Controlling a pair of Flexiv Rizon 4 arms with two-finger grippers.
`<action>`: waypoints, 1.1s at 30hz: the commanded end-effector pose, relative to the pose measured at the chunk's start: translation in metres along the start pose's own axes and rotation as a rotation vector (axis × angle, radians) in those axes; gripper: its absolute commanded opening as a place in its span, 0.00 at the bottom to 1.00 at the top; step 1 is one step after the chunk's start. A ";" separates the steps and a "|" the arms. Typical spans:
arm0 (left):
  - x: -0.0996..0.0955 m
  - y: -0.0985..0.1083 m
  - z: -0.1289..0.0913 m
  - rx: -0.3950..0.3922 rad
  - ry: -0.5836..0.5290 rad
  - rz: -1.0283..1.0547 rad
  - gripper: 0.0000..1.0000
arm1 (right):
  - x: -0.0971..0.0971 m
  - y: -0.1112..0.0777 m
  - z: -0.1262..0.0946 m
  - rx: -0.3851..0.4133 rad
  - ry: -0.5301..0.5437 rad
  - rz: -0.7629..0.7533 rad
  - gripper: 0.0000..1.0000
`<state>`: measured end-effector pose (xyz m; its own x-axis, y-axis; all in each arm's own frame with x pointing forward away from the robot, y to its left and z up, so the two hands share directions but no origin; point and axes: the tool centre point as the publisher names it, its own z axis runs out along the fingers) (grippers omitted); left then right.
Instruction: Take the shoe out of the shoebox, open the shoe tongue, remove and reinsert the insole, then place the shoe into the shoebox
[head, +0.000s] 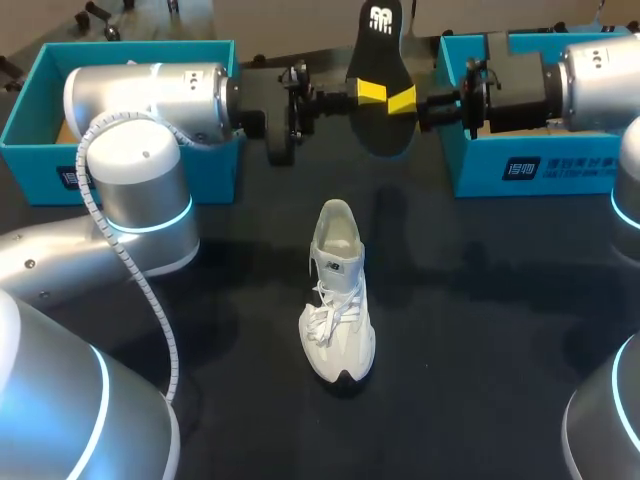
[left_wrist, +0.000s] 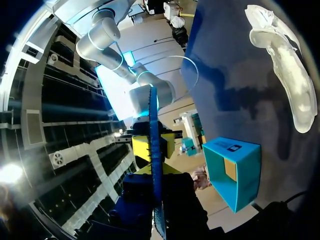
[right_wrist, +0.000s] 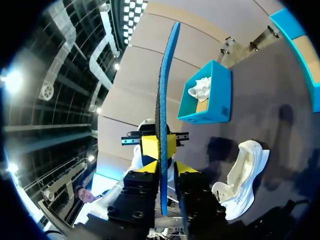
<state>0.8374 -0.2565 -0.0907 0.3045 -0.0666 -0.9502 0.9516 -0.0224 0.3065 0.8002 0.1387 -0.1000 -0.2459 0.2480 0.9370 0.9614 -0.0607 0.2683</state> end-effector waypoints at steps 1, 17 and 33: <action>0.001 0.001 0.002 0.005 -0.002 0.003 0.00 | 0.000 0.001 0.001 0.002 -0.002 -0.001 0.11; 0.003 -0.002 0.001 0.020 0.003 0.000 0.00 | 0.000 0.003 -0.003 0.003 -0.009 0.001 0.08; 0.003 0.001 0.002 0.028 0.008 -0.001 1.00 | -0.001 0.002 -0.001 0.003 -0.012 -0.009 0.00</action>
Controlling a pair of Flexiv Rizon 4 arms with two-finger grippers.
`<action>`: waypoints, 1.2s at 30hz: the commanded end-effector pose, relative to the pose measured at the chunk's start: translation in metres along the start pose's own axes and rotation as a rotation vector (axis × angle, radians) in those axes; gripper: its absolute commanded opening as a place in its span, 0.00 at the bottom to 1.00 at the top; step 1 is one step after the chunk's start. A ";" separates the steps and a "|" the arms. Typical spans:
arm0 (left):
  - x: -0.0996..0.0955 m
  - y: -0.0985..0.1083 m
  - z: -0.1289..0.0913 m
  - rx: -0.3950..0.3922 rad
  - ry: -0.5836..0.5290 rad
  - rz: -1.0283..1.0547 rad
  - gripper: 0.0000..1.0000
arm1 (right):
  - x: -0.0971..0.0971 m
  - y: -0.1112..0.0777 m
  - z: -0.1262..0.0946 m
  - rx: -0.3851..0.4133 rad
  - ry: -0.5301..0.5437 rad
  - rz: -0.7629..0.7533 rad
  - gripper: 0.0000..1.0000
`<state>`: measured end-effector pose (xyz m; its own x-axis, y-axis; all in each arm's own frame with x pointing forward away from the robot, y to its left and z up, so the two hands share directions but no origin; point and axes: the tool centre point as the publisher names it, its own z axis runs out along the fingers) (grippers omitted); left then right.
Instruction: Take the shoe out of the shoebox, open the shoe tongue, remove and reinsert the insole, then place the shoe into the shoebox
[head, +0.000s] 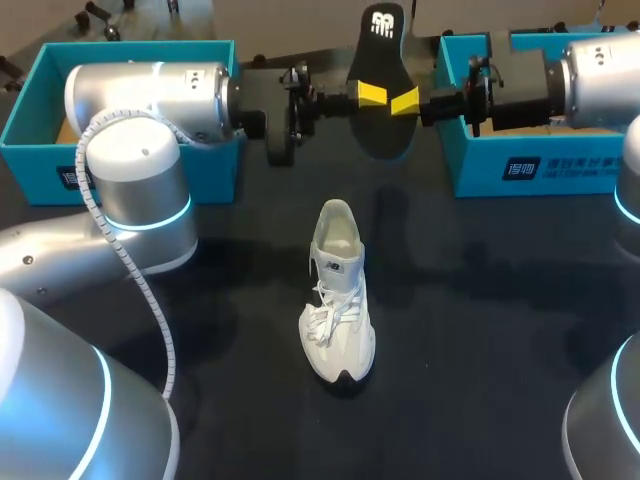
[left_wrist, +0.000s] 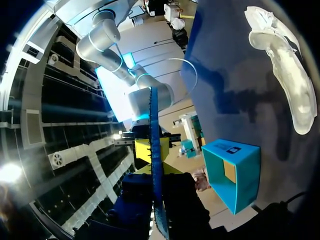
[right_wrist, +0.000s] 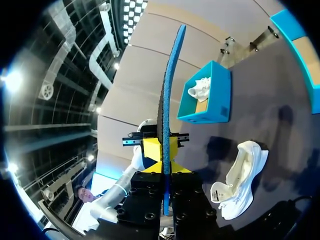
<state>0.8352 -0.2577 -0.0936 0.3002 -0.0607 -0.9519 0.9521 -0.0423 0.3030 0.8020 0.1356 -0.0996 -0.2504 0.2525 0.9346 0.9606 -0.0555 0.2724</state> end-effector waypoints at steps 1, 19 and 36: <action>0.000 0.005 0.000 0.009 0.004 0.004 1.00 | -0.001 0.000 0.001 -0.004 -0.010 -0.005 0.00; 0.011 0.014 -0.040 0.046 0.077 0.006 1.00 | -0.005 0.000 -0.012 -0.060 -0.074 -0.056 0.00; 0.038 0.016 -0.093 0.045 0.266 -0.265 1.00 | 0.009 0.013 -0.021 -0.078 -0.156 -0.235 0.00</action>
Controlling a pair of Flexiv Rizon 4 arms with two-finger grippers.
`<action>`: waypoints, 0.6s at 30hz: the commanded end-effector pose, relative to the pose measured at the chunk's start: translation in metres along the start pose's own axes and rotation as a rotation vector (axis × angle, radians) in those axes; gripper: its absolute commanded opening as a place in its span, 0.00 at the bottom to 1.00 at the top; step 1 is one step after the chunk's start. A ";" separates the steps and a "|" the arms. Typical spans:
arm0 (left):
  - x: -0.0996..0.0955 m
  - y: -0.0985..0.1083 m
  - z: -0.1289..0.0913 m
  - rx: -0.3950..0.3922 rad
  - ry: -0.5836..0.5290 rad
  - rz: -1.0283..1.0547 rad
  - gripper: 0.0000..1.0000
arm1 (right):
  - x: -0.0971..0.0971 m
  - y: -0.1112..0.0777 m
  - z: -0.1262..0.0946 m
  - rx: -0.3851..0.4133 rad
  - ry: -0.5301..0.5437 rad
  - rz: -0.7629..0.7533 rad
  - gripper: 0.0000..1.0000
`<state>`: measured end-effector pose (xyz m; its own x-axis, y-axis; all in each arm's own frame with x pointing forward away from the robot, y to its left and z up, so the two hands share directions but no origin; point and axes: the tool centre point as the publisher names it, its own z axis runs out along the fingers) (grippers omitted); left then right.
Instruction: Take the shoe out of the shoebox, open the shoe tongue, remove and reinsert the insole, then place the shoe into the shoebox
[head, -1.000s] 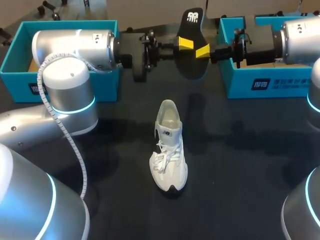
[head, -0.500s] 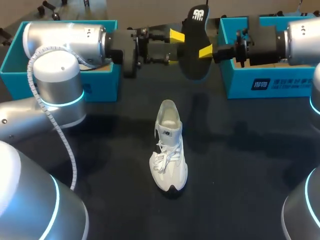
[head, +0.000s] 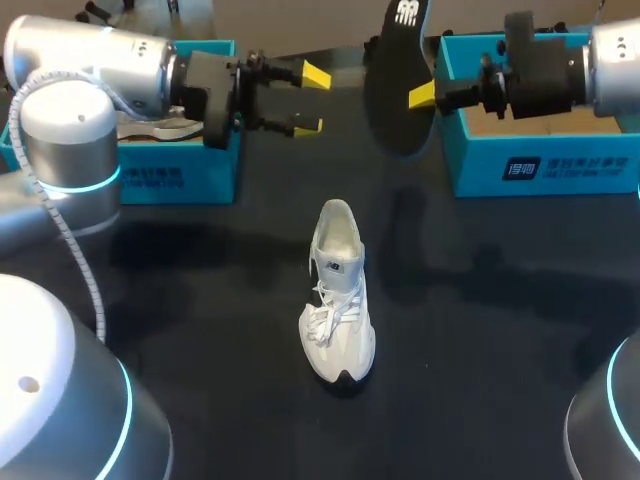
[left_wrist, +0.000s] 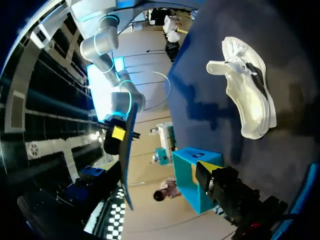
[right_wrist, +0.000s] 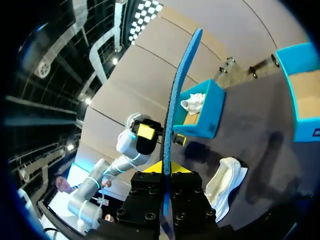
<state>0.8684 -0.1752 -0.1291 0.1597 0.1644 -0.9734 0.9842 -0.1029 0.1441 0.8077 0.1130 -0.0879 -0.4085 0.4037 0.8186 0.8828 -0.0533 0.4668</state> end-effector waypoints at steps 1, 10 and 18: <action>0.003 -0.002 -0.009 -0.014 0.058 -0.145 1.00 | 0.006 0.006 0.003 -0.017 -0.010 -0.058 0.00; 0.029 -0.007 -0.016 -0.058 0.154 -0.401 1.00 | 0.017 0.018 0.007 -0.032 -0.042 -0.252 0.00; 0.061 -0.008 -0.027 -0.136 0.199 -0.579 1.00 | 0.028 0.021 0.013 -0.086 0.005 -0.374 0.00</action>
